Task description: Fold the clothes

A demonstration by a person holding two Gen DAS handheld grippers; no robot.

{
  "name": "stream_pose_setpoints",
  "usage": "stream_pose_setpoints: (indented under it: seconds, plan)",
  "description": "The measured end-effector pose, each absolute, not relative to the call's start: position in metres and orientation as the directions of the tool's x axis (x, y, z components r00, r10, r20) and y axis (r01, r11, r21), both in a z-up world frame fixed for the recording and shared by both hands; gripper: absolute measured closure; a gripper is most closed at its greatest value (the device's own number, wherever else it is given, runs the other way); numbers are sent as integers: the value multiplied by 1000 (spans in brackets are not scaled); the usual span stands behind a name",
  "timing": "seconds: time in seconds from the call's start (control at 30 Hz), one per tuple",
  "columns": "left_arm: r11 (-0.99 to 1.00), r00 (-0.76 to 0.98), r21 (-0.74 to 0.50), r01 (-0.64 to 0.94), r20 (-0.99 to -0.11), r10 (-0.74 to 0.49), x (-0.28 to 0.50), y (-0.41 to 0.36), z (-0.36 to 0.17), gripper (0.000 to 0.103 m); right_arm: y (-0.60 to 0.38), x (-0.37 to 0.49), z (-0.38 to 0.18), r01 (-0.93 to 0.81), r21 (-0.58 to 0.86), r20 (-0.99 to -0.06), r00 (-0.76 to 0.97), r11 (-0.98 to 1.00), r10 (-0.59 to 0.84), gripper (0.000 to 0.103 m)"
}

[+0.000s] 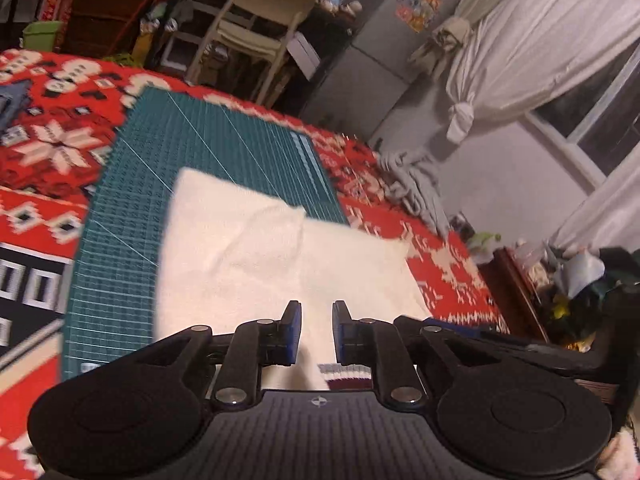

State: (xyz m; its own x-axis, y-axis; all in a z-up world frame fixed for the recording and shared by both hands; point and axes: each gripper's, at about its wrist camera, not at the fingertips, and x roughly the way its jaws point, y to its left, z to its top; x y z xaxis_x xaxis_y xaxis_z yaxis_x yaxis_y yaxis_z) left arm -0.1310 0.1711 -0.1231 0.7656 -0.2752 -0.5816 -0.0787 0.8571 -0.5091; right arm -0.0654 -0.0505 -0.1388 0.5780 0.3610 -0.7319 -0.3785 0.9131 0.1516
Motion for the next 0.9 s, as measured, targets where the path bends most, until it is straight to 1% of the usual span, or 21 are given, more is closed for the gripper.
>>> stream_pose_setpoints:
  seconds: [0.1, 0.23, 0.33, 0.47, 0.53, 0.6, 0.67, 0.77, 0.9]
  plan:
    - [874, 783, -472, -117, -586, -211, -139, 187, -121, 89, -39, -63, -141, -398, 215, -731, 540, 892, 417, 62]
    - [871, 760, -447, -205, -633, -146, -141, 211, -135, 89, -21, -61, -146, -422, 305, -720, 484, 854, 497, 62]
    - [850, 749, -466, -245, -647, -140, -144, 223, -144, 89, -8, -55, -154, -423, 360, -726, 433, 832, 534, 61]
    - [851, 743, -467, -239, -652, -150, -147, 222, -149, 89, 4, -45, -167, -390, 375, -742, 417, 841, 525, 61]
    - [852, 739, -472, -226, -653, -166, -146, 218, -150, 89, 10, -41, -171, -393, 361, -743, 427, 846, 516, 69]
    - [854, 734, -476, -208, -654, -185, -145, 213, -151, 88, 18, -40, -174, -410, 350, -749, 418, 842, 514, 88]
    - [868, 734, -455, -199, -656, -176, -144, 207, -151, 88, 25, -42, -174, -435, 348, -746, 408, 830, 526, 98]
    - [880, 734, -439, -183, -657, -174, -144, 203, -151, 88, 31, -48, -168, -454, 276, -749, 452, 847, 486, 100]
    - [884, 729, -430, -183, -662, -171, -144, 202, -153, 88, 26, -56, -154, -481, 205, -724, 512, 852, 463, 100]
